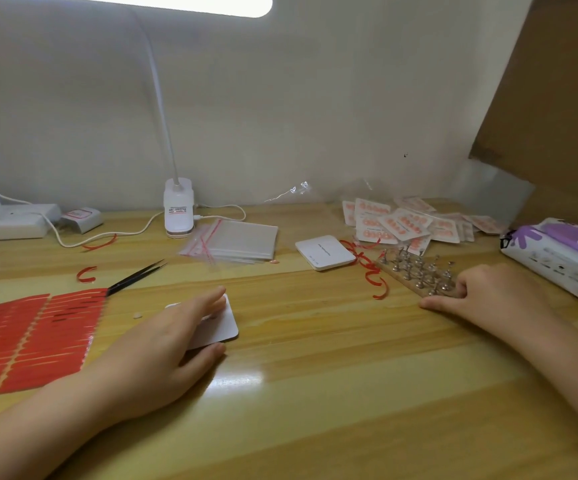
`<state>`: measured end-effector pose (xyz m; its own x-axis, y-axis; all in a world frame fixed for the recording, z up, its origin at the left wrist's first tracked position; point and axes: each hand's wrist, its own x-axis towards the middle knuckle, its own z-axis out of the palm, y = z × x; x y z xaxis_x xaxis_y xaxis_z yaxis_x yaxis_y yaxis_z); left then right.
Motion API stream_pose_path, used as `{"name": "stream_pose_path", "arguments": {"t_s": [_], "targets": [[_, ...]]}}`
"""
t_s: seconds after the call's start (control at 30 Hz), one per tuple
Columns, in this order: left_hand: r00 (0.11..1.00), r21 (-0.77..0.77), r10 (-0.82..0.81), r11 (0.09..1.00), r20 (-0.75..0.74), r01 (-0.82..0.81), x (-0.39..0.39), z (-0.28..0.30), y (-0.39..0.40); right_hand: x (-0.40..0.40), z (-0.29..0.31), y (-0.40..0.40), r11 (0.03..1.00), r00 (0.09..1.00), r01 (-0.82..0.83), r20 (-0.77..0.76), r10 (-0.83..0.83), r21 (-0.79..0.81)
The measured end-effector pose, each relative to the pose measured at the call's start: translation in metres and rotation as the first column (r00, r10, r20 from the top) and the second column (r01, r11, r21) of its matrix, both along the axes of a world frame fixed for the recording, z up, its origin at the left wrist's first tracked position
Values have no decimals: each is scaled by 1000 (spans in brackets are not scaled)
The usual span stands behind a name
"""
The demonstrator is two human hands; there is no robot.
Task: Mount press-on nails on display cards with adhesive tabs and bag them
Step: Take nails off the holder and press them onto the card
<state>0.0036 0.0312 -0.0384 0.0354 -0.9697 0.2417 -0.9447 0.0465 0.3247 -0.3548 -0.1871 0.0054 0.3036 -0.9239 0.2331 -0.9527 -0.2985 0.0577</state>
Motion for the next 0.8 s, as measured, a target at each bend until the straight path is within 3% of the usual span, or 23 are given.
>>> {"name": "stream_pose_path", "arguments": {"t_s": [0.13,0.27,0.37,0.5,0.6,0.7,0.8], "targets": [[1000,10,-11,1000,-17,11,0,1,-4,20,14,10,992,996,-88,-28,86,-90],[975,105,-53,991,-218,78,-6,4,-16,61,27,25,966,961,-245,108,253,-83],[865,90,-30,992,-502,87,-9,11,-25,101,26,35,933,893,-357,306,329,39],[663,-16,77,991,-745,-133,-7,31,-41,156,8,48,845,824,-508,379,421,167],[773,-80,170,959,-611,-273,-7,29,-41,186,-12,60,774,746,-618,417,520,141],[942,-102,207,965,-265,-240,-10,17,-27,198,-25,69,767,717,-642,345,606,-13],[981,-71,183,980,-62,-187,-11,13,-22,195,-29,69,744,707,-668,311,635,-4]]}}
